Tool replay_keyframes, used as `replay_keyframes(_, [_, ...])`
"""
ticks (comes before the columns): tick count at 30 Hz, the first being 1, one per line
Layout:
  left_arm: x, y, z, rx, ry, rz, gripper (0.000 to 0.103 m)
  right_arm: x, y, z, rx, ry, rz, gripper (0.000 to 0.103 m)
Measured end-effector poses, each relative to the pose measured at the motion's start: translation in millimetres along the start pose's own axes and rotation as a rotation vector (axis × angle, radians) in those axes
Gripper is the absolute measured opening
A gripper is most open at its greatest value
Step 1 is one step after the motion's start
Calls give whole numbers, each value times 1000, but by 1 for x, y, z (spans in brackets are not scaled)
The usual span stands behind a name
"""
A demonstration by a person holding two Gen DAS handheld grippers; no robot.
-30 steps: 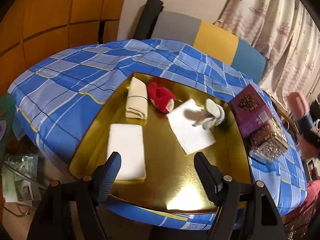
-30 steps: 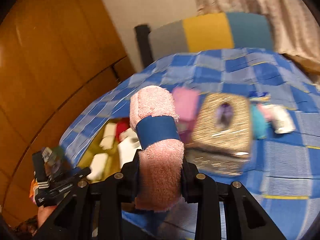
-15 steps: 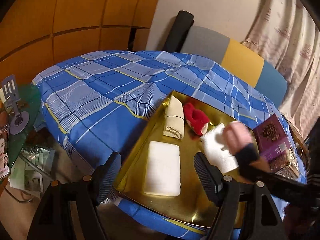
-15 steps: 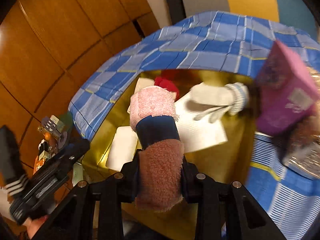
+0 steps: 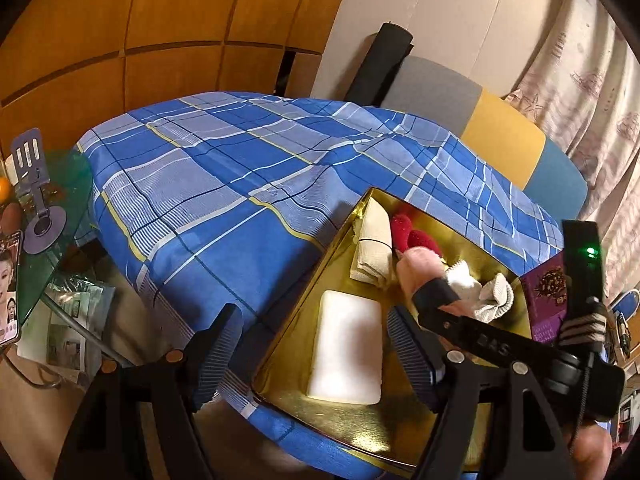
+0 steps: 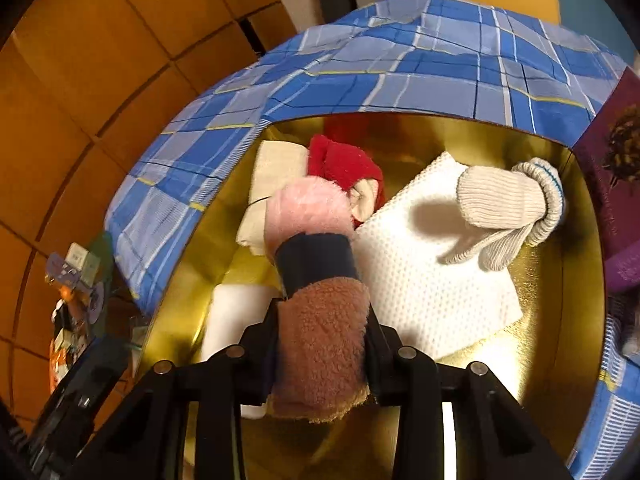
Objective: Organize soft objects
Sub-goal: 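Carry the pink fuzzy roll into the gold tin and open the right tool, then grasp the white printed packet with the right tool while the left tool moves to the table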
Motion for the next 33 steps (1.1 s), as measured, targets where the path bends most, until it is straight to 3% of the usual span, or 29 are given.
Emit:
replay_keyframes(4, [2,-1,-1,-9,-4,-10,76,-6,-2,0,-2,12,11,56])
replay_keyframes(12, [6,-8,12,-12,-93,-44,76,-35,-14,-5,-72,19,56,57])
replay_keyframes(19, [6,-14,19,8,-102,-58,76,-75,-21,-8,-126,14,135,57])
replay_keyframes(28, [5,-30,53,73,-233,-100,76,-158,-19,7,-158,-37,349,57])
replay_keyframes(33, [-6,-43,85,166,-314,-95,76,-216,-20,49,-99,-104,490,59])
Point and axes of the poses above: each gripper's, at about its wrist camera, not at the fingertips, and x roughly the way its jaws point, z to its right, y to its top, the point moved 9 cm from there along x, roughly the way its jaws point, and after that the axes turned 2 degrees about y, right-handed, at the moved point
